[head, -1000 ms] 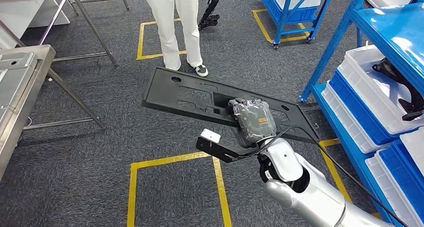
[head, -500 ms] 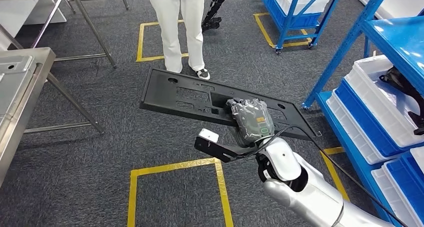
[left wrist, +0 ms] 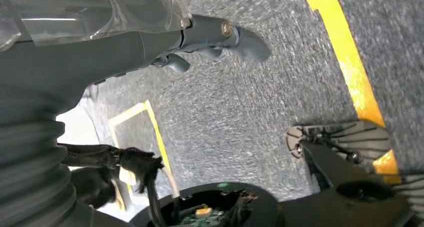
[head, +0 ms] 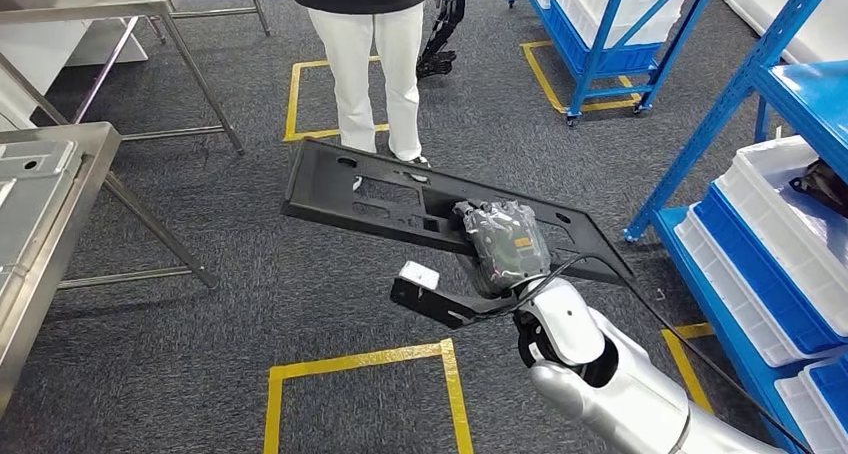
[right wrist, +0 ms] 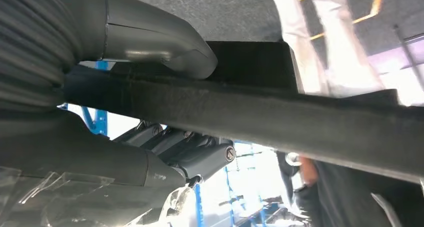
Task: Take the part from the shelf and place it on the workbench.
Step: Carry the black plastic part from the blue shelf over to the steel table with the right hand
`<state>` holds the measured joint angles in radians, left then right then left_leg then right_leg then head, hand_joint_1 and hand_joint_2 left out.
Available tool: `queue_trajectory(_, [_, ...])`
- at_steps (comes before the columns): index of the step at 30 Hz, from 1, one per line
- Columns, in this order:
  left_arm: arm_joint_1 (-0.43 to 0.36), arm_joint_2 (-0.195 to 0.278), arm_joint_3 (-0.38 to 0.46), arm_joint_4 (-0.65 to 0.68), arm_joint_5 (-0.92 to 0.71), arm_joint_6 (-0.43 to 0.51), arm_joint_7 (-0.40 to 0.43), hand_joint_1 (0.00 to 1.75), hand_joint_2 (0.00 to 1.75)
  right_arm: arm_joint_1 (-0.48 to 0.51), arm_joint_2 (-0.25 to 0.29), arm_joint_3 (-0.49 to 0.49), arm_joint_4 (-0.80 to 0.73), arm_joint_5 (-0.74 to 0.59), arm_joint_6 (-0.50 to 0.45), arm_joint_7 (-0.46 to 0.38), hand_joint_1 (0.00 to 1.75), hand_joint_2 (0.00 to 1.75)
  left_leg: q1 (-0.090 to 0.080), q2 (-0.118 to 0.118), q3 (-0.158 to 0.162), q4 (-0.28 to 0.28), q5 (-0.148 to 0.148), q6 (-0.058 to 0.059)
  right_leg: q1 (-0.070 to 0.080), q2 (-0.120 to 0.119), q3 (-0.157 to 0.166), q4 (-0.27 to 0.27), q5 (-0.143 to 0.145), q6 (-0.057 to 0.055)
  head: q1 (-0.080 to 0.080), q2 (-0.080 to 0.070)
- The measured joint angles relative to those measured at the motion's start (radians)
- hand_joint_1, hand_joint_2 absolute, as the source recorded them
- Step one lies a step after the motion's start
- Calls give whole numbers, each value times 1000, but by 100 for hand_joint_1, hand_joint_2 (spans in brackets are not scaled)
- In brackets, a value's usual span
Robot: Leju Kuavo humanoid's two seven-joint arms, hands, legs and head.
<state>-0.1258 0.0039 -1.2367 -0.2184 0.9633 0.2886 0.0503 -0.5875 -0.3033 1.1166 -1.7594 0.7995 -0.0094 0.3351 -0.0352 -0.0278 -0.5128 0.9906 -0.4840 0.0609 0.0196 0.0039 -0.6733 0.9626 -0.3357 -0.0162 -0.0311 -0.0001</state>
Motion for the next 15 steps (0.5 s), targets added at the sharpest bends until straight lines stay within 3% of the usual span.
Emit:
queue_trajectory(2, [-1, 0, 0, 0, 0, 0, -3, 0, 175, -1, 2, 0, 0, 4, 0, 1, 175, 175, 6, 4, -55, 96, -23, -15, -8, -2, 12, -10, -2, -4, -2, 0])
queue_trajectory(4, [0, 1, 0, 0, 0, 0, -7, 0, 175, -2, 3, 0, 0, 6, 0, 0, 175, 175, 20, 6, -139, 228, -74, -34, -12, -4, 14, -11, -6, -4, -4, 0])
queue_trajectory(6, [2, 1, 0, 0, 0, -1, -11, 0, 175, -2, 4, 0, 1, 7, 0, 0, 175, 175, 34, 9, -193, 280, -92, -50, -17, -10, 16, -11, -11, -1, -4, 0])
queue_trajectory(8, [3, 1, 0, 0, 0, 0, -12, 0, 175, -2, 6, 1, 1, 7, 0, 0, 175, 175, 44, 18, -171, 188, -33, -64, -23, -19, 20, -11, -15, 5, -5, 0])
queue_trajectory(10, [0, 2, 0, 0, 0, 0, -12, 0, 175, -2, 7, 1, 1, 8, 0, 1, 175, 175, 47, 50, -110, 36, 42, -68, -26, -29, 27, -9, -19, 15, -5, 0])
queue_trajectory(12, [-4, 4, 0, 0, 0, 0, -12, 0, 175, -2, 8, 1, 1, 9, 1, 0, 175, 175, 41, 72, -81, -39, 76, -56, -26, -43, 33, -9, -23, 29, -5, 0])
queue_trajectory(15, [-4, 4, 0, 1, 0, -1, -11, 0, 175, -1, 12, 1, 2, 9, 1, 0, 175, 175, 38, 48, -74, -48, 94, -29, -28, -59, 40, -4, -35, 50, -4, 0])
